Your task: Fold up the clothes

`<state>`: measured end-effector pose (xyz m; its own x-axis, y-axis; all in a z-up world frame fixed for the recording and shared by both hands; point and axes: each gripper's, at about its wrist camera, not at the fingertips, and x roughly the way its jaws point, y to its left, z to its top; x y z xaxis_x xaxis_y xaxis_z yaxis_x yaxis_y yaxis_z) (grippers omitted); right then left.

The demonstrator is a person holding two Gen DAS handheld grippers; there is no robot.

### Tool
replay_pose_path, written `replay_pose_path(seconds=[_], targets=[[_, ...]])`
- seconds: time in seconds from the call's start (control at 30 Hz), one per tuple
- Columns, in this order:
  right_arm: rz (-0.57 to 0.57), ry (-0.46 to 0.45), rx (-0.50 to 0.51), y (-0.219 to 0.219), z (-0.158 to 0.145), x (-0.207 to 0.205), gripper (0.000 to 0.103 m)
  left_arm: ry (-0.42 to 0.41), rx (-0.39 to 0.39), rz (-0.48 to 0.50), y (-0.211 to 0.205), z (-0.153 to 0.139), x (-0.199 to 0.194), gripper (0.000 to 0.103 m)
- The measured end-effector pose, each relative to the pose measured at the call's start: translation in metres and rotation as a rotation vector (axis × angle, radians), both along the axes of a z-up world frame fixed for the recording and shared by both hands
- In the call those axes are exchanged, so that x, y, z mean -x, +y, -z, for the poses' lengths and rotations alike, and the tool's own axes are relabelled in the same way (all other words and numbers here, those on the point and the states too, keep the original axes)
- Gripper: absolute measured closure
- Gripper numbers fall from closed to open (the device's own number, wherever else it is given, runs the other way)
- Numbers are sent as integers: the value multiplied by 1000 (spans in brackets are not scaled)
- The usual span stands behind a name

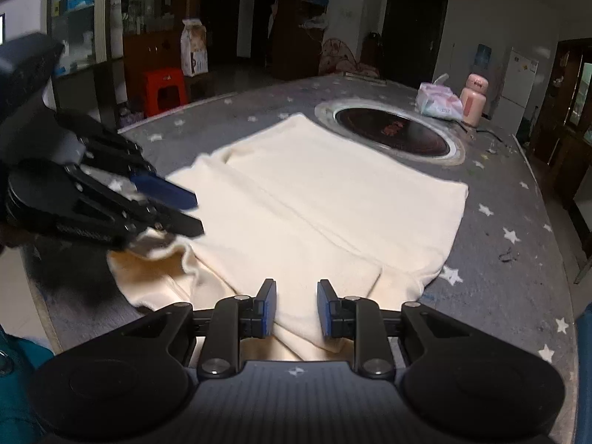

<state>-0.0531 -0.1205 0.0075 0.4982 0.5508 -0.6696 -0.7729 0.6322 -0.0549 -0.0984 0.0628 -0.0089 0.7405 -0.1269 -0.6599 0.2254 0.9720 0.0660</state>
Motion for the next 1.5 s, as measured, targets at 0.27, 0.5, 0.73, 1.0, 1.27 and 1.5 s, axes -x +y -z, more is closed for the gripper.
replay_pose_path(seconds=[0.27, 0.5, 0.73, 1.0, 1.27, 1.5], targets=[[-35, -17, 31, -5, -4, 14, 77, -5, -42, 75, 5, -14, 37, 66], [-111, -36, 111, -16, -8, 36, 67, -38, -145, 171, -5, -12, 71, 62], [-177, -55, 173, -19, -6, 54, 62, -84, -252, 198, -17, 5, 69, 62], [-222, -90, 195, -14, 0, 60, 50, -156, -313, 265, -27, 16, 68, 79], [-270, -167, 200, -8, 1, 62, 43, -159, -135, 181, -11, -10, 41, 94], [-276, -197, 152, 4, 10, 46, 52, -118, -5, 112, 8, -21, 5, 95]])
